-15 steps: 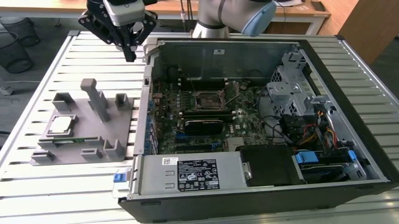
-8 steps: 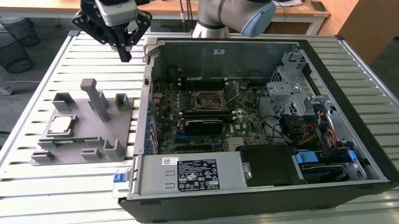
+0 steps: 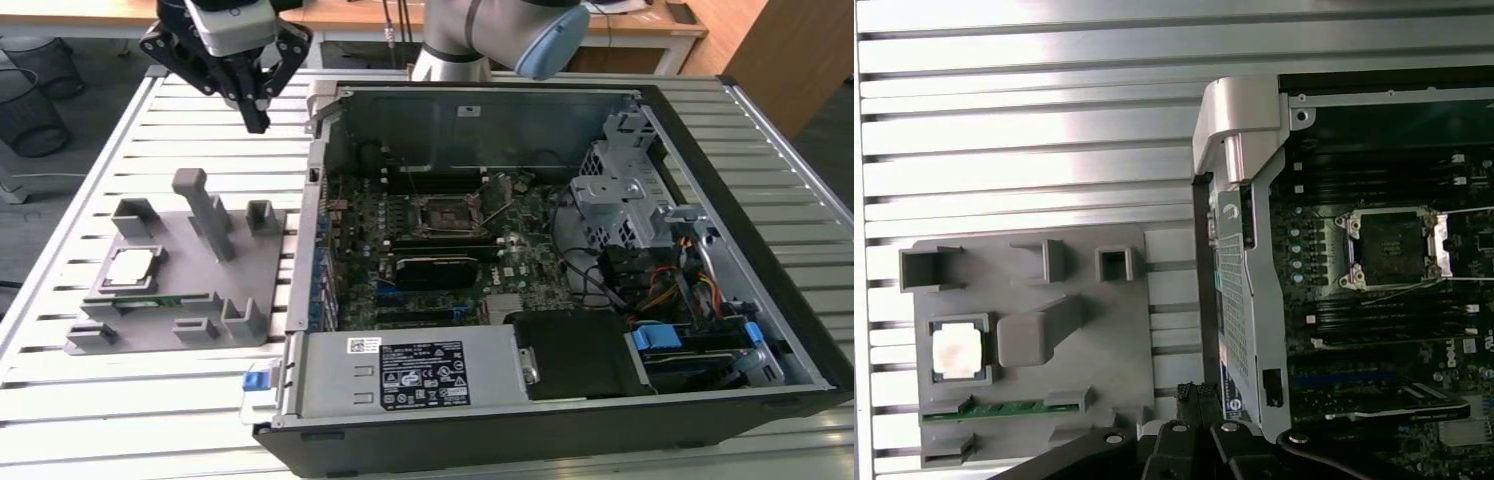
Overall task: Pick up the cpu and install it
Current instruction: 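Reach for the cpu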
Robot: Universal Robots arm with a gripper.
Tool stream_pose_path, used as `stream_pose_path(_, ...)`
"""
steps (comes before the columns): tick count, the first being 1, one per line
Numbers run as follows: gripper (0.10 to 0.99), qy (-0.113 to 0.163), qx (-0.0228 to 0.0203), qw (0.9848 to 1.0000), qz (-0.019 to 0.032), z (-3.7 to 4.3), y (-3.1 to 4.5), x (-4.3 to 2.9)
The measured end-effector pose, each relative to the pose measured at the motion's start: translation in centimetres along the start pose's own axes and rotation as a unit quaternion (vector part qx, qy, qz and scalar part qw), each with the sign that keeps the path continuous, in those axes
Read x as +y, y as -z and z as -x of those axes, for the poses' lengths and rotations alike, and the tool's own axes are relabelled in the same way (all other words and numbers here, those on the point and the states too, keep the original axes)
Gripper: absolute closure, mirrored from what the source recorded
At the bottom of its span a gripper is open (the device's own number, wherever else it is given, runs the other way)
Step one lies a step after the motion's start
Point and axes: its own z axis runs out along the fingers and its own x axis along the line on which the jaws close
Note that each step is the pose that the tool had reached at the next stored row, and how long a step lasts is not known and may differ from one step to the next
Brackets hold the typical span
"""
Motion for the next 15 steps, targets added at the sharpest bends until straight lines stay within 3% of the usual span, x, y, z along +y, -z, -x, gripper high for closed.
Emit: stream_pose_path(15,0.98,0.0,0.0,1.0,0.0,-1.79,-0.01,-0.14)
